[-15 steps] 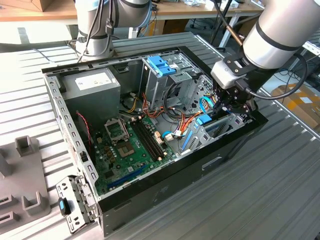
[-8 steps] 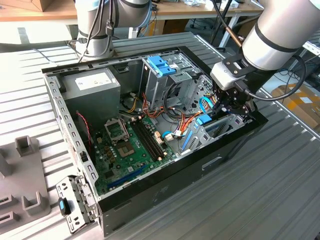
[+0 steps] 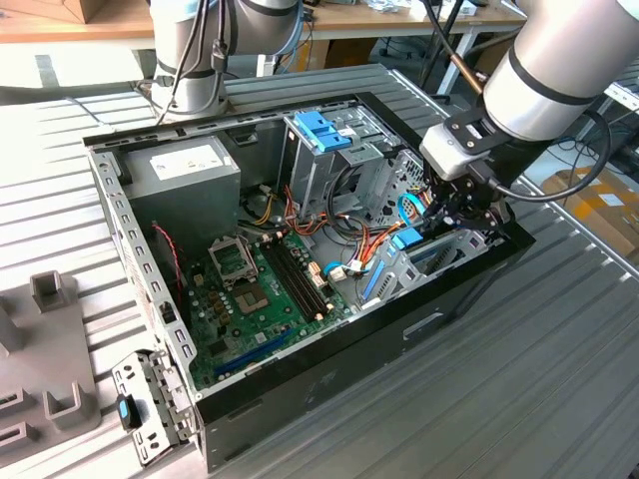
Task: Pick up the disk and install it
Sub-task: 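Insert the second disk wire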
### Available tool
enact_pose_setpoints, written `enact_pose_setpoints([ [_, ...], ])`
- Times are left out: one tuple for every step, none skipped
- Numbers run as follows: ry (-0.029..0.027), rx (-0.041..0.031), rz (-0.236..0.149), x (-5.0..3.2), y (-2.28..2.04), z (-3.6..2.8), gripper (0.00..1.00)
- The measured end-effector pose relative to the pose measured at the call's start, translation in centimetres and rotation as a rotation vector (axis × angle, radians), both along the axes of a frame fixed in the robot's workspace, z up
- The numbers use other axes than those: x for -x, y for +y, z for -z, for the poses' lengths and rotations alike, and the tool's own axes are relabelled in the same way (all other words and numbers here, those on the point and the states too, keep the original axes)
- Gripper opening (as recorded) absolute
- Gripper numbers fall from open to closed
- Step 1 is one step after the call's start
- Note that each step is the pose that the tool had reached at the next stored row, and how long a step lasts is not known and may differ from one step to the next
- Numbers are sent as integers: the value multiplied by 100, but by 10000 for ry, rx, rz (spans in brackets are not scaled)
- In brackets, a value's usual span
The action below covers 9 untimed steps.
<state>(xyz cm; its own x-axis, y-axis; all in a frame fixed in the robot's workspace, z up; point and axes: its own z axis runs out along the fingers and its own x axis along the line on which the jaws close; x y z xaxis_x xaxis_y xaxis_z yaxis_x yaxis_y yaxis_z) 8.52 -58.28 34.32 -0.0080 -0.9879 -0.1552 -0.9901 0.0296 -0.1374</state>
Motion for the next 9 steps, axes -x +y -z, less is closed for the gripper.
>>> enact_pose_setpoints([
  [0, -3, 0, 0, 0, -39, 24],
  [0, -9, 0, 0, 0, -73, 24],
  [0, -10, 0, 0, 0, -92, 24],
  [0, -9, 0, 0, 0, -107, 24],
  [0, -13, 1, 0, 0, -133, 24],
  [0, -16, 0, 0, 4, -138, 24],
  [0, -14, -1, -1, 15, -140, 24],
  [2, -13, -1, -1, 36, -140, 22],
  [19, -13, 0, -1, 49, -134, 16],
])
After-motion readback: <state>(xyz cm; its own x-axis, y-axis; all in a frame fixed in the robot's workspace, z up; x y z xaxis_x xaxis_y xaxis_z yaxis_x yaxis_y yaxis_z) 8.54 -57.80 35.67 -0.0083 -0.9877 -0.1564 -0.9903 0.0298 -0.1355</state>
